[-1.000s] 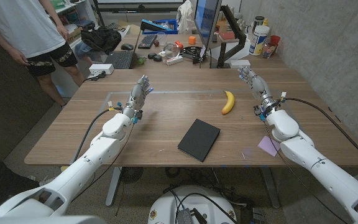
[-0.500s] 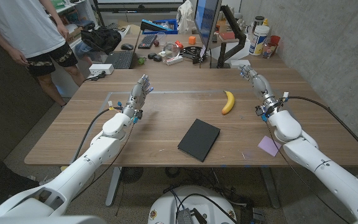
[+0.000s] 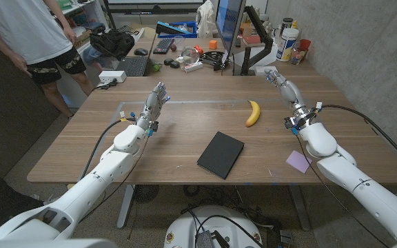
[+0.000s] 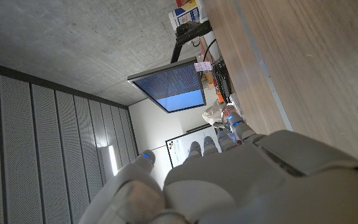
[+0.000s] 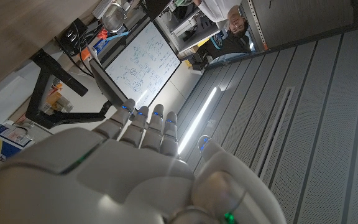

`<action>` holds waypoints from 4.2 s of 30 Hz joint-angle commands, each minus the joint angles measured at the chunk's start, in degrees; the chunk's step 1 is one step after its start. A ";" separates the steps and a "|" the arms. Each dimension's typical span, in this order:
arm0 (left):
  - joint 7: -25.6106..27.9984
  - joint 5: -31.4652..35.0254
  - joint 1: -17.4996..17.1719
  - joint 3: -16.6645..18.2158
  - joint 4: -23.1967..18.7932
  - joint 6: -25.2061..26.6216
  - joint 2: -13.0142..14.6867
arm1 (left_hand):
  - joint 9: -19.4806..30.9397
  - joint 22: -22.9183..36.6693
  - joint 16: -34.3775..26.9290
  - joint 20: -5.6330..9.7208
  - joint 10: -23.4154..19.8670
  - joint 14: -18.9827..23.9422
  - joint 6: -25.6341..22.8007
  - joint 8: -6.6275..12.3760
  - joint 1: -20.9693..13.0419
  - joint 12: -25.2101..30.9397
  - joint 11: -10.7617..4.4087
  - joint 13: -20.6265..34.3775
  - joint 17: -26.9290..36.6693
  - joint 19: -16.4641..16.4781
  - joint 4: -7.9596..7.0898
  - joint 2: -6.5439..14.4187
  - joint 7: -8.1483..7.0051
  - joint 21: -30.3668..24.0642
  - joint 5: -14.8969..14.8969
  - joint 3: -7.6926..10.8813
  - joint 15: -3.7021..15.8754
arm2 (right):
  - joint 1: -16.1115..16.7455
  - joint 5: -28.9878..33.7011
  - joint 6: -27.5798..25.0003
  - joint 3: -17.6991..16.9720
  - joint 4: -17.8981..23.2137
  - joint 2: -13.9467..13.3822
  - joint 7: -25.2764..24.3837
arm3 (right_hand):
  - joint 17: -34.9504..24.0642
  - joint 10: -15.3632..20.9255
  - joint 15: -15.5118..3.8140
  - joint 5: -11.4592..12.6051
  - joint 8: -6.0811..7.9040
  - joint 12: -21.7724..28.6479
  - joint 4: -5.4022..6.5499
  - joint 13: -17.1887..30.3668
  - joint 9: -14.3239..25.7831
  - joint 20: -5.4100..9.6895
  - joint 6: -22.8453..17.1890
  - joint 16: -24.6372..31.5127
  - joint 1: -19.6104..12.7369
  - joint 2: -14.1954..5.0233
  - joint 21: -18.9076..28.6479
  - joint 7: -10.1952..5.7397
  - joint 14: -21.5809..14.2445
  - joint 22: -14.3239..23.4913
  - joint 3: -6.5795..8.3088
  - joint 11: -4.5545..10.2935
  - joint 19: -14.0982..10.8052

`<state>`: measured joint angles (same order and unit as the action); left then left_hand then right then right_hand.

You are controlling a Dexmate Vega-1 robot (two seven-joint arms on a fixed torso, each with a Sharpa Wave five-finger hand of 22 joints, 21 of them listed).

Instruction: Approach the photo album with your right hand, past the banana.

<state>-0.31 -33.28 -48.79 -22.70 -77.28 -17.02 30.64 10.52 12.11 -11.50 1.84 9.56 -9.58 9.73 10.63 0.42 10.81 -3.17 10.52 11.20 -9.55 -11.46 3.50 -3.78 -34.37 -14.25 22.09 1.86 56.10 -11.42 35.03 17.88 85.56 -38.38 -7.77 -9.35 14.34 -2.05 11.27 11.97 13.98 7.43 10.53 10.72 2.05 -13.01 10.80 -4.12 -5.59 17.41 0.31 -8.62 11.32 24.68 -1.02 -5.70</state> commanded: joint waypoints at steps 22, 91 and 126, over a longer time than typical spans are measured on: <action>-0.22 0.20 0.07 -0.17 0.15 -0.23 -0.13 | 0.22 0.31 -0.52 1.83 8.43 -10.40 7.91 0.33 0.06 0.42 0.09 0.13 0.10 -10.83 -0.04 7.04 -0.17 -0.50 -0.72 -0.46 0.62 | 3.68 12.93 4.48 -3.03 4.52 -0.83 -5.53 | -0.04 0.95 -0.17 -0.09 -0.06 0.04 -0.76 0.13 0.14 3.97 -1.04 -0.37 -1.52 -3.13 0.23 -0.35 -1.12 0.10 0.81 0.16 -0.42; 0.11 0.67 -0.57 -0.42 -1.23 0.19 0.35 | 0.22 0.26 -0.53 1.83 8.43 -10.38 7.81 0.32 0.08 0.46 0.11 0.13 0.06 -11.01 -0.05 7.08 -0.14 -0.97 -1.22 -1.28 0.63 | 10.09 41.18 8.39 -8.47 12.60 -3.46 -17.37 | -0.04 2.72 -1.00 0.04 -0.39 -0.33 -1.42 0.13 0.18 5.17 -2.89 -0.70 -2.76 -3.57 -0.12 -1.25 -2.84 0.05 2.17 1.26 -1.18; -0.41 0.25 -1.07 -0.09 -0.99 -0.28 0.64 | 0.22 0.23 -0.51 1.43 8.47 -10.46 7.70 0.35 0.08 0.46 0.06 0.12 0.05 -11.28 -0.04 7.08 -0.40 -1.15 -1.43 -1.69 0.64 | 10.38 44.73 5.12 -5.58 15.19 -6.51 -18.42 | -0.09 1.76 -0.82 0.08 -0.66 -1.06 -2.27 0.13 0.26 5.18 -2.79 -0.79 -3.53 -3.47 -0.48 -1.35 -2.08 0.00 2.25 1.58 -1.06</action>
<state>-0.34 -32.77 -49.78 -22.96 -78.61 -16.93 31.15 10.52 12.11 -11.50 1.84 9.56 -9.58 9.73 10.63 0.42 10.98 -3.17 10.51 11.21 -9.55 -11.46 3.50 -3.78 -35.00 -15.30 20.68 1.86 66.49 32.03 41.44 11.33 99.79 -44.02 -25.96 -9.36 16.26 -2.36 11.27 11.58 13.30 5.44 10.52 10.78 2.04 -15.56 10.14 -6.99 -6.79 16.94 -0.81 -10.96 11.21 26.80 0.52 -6.50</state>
